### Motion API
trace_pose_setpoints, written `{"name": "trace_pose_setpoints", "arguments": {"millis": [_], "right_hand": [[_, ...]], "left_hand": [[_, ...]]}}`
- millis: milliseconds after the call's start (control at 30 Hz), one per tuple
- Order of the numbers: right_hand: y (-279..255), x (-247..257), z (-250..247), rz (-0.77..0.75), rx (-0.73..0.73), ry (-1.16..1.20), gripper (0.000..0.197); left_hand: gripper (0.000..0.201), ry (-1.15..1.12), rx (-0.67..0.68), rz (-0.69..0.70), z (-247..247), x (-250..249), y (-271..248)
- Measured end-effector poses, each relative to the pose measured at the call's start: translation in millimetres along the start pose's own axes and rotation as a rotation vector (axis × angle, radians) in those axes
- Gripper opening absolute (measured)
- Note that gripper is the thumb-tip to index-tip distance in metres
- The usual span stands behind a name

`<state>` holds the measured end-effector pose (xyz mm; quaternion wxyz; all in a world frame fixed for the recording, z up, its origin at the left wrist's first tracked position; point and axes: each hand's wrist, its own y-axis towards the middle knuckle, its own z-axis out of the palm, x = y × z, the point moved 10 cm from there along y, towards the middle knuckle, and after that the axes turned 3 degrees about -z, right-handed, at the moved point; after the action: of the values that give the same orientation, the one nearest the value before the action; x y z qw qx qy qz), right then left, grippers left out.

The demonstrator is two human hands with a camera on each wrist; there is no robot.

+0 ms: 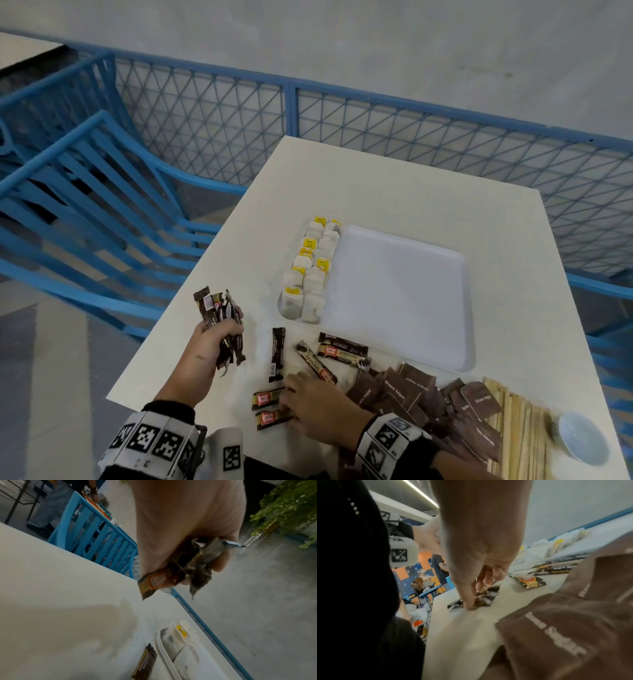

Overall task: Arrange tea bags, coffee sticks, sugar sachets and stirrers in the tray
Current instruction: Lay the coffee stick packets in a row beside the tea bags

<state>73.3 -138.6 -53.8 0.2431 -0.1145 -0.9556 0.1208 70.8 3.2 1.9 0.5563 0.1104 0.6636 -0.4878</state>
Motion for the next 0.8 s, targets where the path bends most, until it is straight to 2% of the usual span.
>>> {"name": "trace_pose_setpoints", "arguments": {"millis": [67, 100, 167, 233, 333, 433, 600, 700, 800], "right_hand": [[-4, 0, -3, -0.038, -0.057, -0.017, 0.025], [-7, -1, -6, -0.059, -0.098, -0.039, 0.024], [-15, -5, -20, -0.043, -0.177, -0.016, 0.023], [-28, -13, -42, 0.013, -0.282, 0.100, 0.021], [-52, -31, -78, 0.131, -0.436, 0.291, 0.016], [-69, -49, -98, 0.234, -0.471, 0.475, 0.010], [-86, -68, -127, 0.288, -0.630, 0.679, 0.015], [-90, -71, -144, 0.272, -0.743, 0.706, 0.021], [-91, -76, -155, 0.278, -0.808, 0.744, 0.019]], "left_hand": [[0.043, -0.028, -0.020, -0.031, -1, 10, -1], [0.035, -0.031, -0.018, -0.030, 1, 10, -4], [0.007, -0.024, 0.026, -0.002, 11, 7, -7], [0.019, 0.017, 0.061, 0.041, 19, 3, -10], [0.009, 0.037, 0.103, 0.074, 32, 0, -14], [0.009, 0.049, 0.137, 0.075, 50, -4, -19], [0.014, 0.131, 0.212, 0.110, 84, -15, -17], [0.011, 0.153, 0.250, 0.130, 99, -23, -10], [0.008, 0.145, 0.326, 0.132, 110, -31, -1]]}}
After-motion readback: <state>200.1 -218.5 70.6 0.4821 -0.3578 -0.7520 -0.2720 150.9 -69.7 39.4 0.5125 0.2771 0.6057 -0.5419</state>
